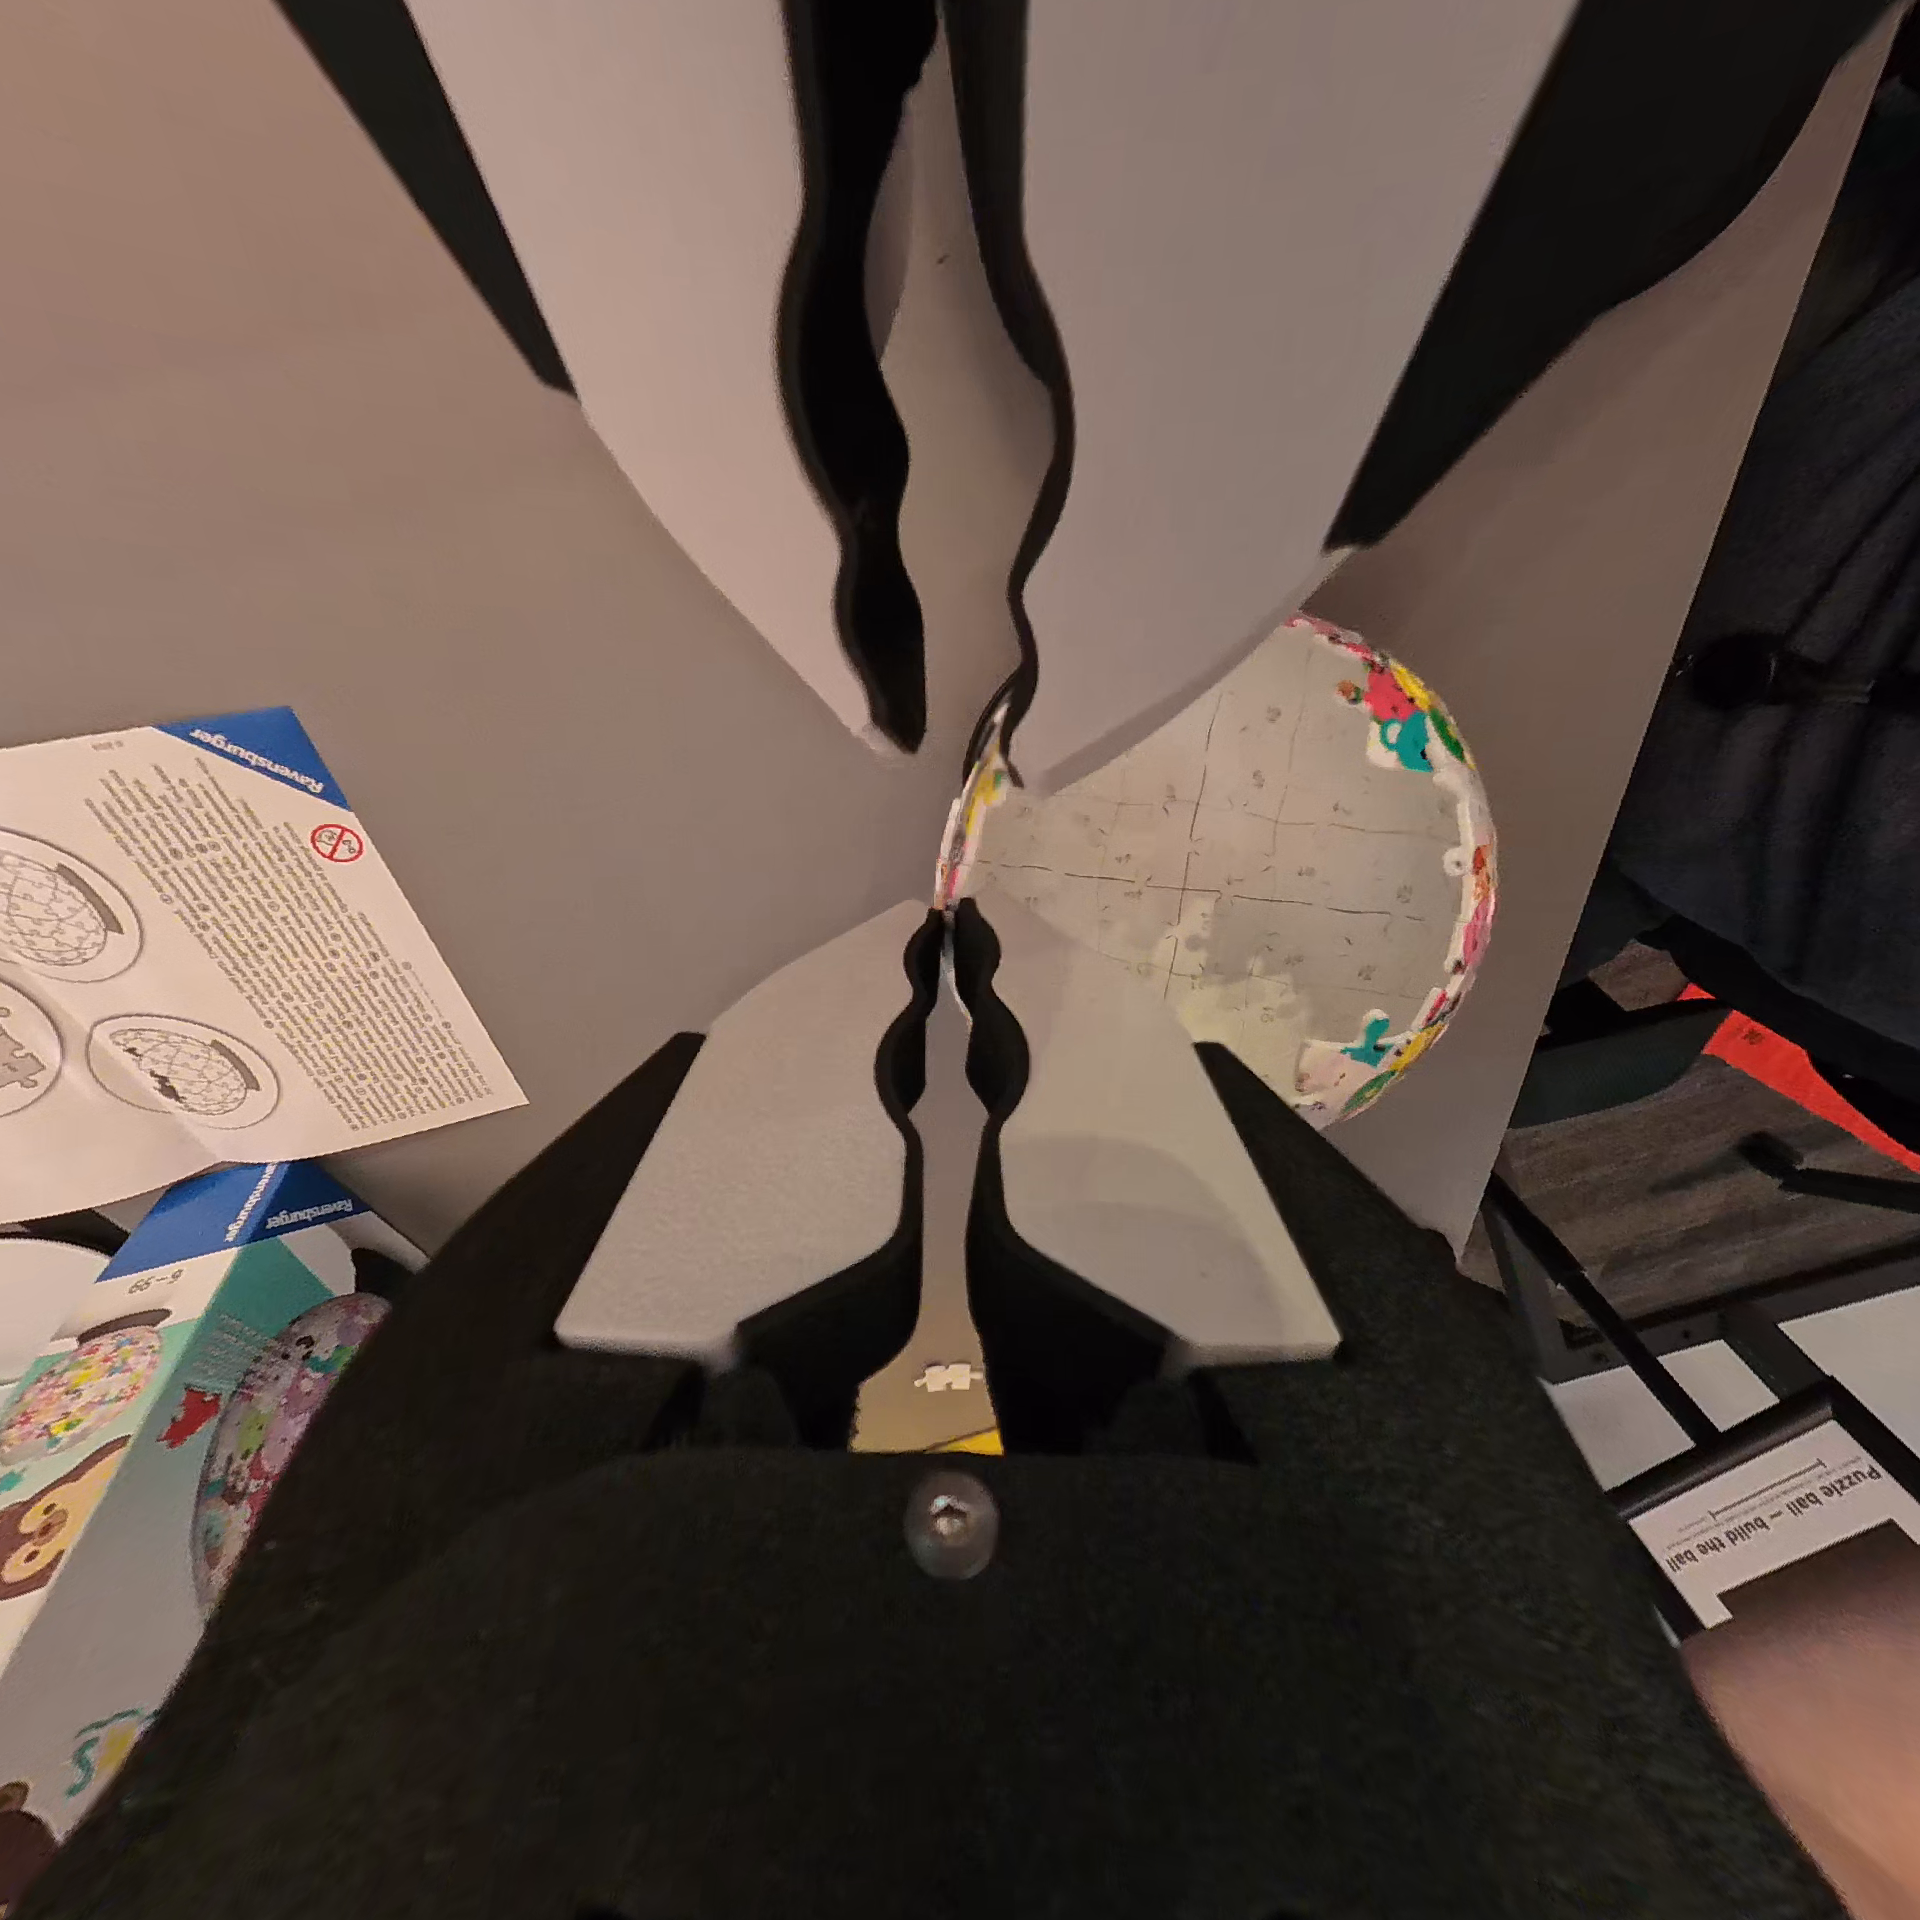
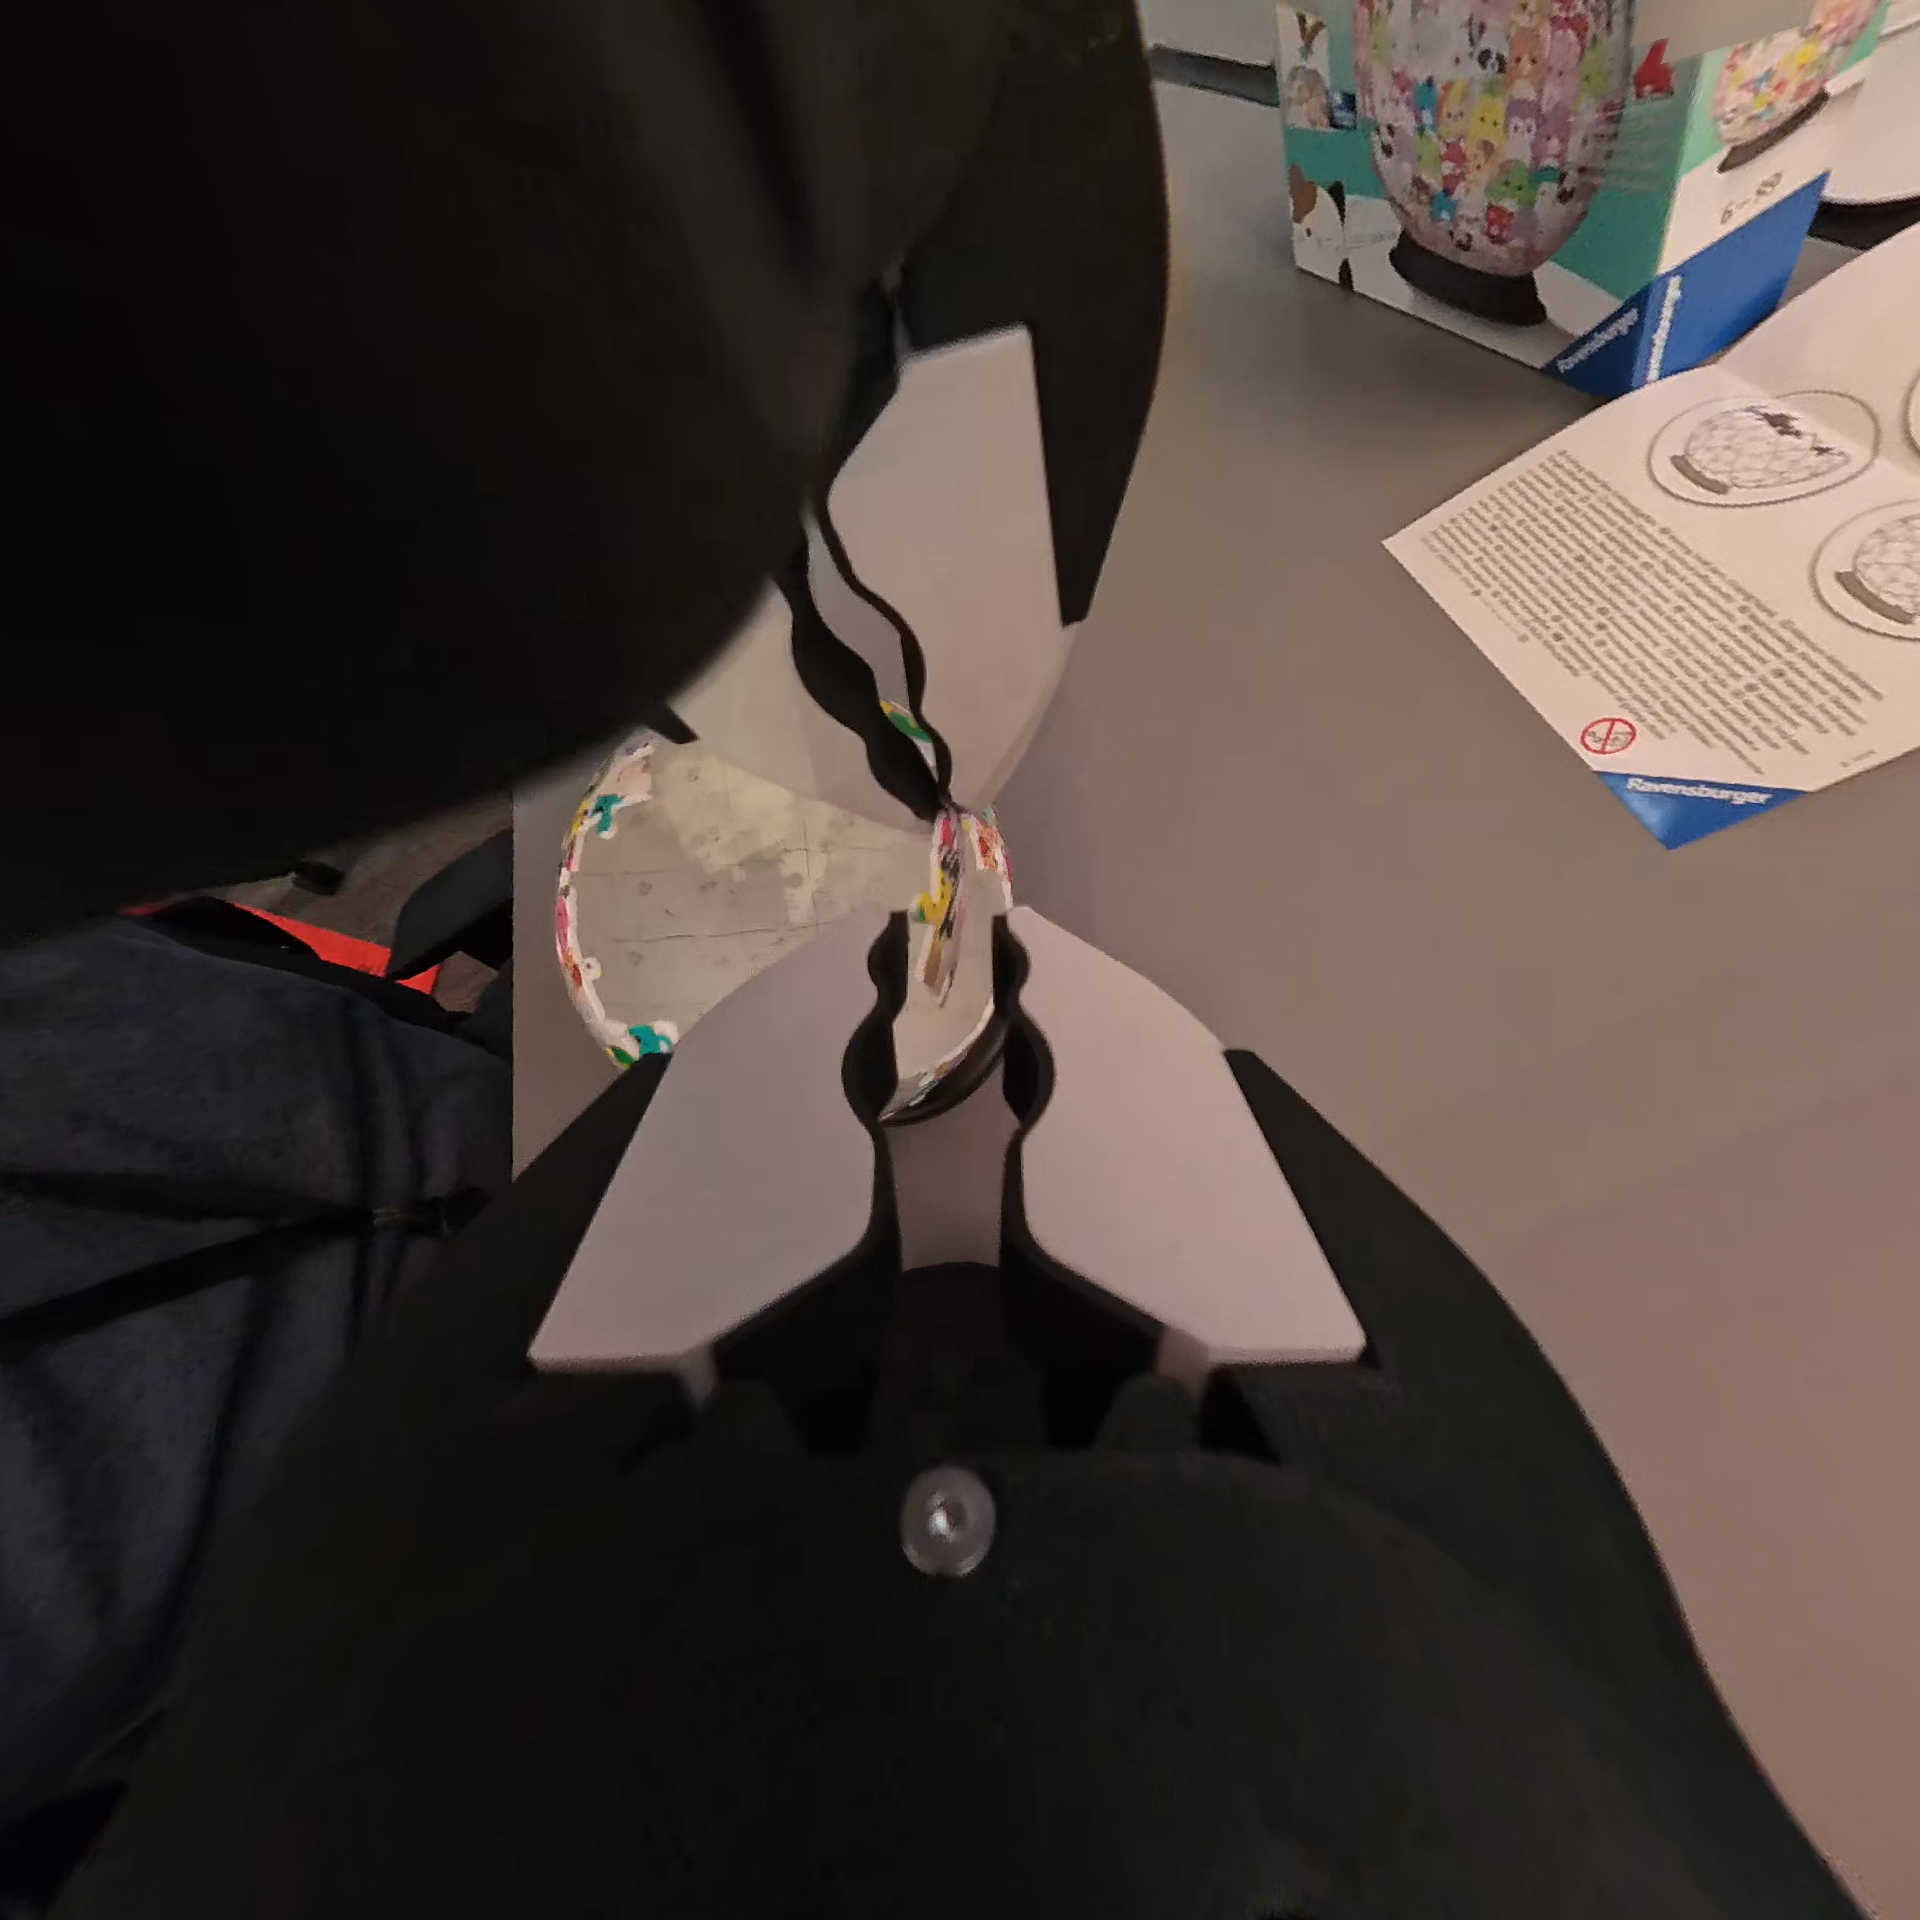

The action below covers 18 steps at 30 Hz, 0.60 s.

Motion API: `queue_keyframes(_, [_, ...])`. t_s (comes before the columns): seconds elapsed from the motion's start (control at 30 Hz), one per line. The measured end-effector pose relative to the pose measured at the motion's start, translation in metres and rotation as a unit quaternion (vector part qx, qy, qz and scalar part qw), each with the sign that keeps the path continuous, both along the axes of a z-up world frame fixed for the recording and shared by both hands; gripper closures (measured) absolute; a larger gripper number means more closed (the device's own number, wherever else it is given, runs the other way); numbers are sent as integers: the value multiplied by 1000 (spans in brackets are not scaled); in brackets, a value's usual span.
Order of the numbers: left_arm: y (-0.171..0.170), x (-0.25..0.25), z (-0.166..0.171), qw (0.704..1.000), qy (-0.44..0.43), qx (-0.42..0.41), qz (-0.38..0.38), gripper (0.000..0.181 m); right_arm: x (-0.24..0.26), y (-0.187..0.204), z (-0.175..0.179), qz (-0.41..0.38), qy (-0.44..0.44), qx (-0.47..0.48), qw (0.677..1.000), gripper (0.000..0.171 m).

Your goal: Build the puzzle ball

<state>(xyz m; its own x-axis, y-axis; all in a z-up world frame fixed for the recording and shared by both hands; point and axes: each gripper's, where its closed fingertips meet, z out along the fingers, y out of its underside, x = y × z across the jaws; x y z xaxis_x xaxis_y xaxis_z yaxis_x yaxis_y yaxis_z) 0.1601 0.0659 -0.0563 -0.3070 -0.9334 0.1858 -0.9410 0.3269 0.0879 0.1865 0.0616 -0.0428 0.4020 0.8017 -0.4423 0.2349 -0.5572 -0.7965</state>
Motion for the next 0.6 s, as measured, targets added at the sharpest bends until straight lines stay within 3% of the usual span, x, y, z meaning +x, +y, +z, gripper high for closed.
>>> queue_keyframes(0.13, [1, 2, 0, 1000, -6, -8, 14, 179, 3, 2, -1, -19, 9, -15, 1000, 154])
queue_keyframes(0.27, [1, 3, 4, 999, -23, -25, 28, 179, 0, 0, 13, -9, 78, 9, 997, 156])
queue_keyframes(0.4, [6, 1, 6, 999, -28, -21, 36, 179, 9, 9, 14, -47, 28, 141, 989, 160])
queue_keyframes(0.6, [5, -1, 3, 999, -13, -12, 31, 179, 4, 4, 7, -63, 20, 123, 990, 158])
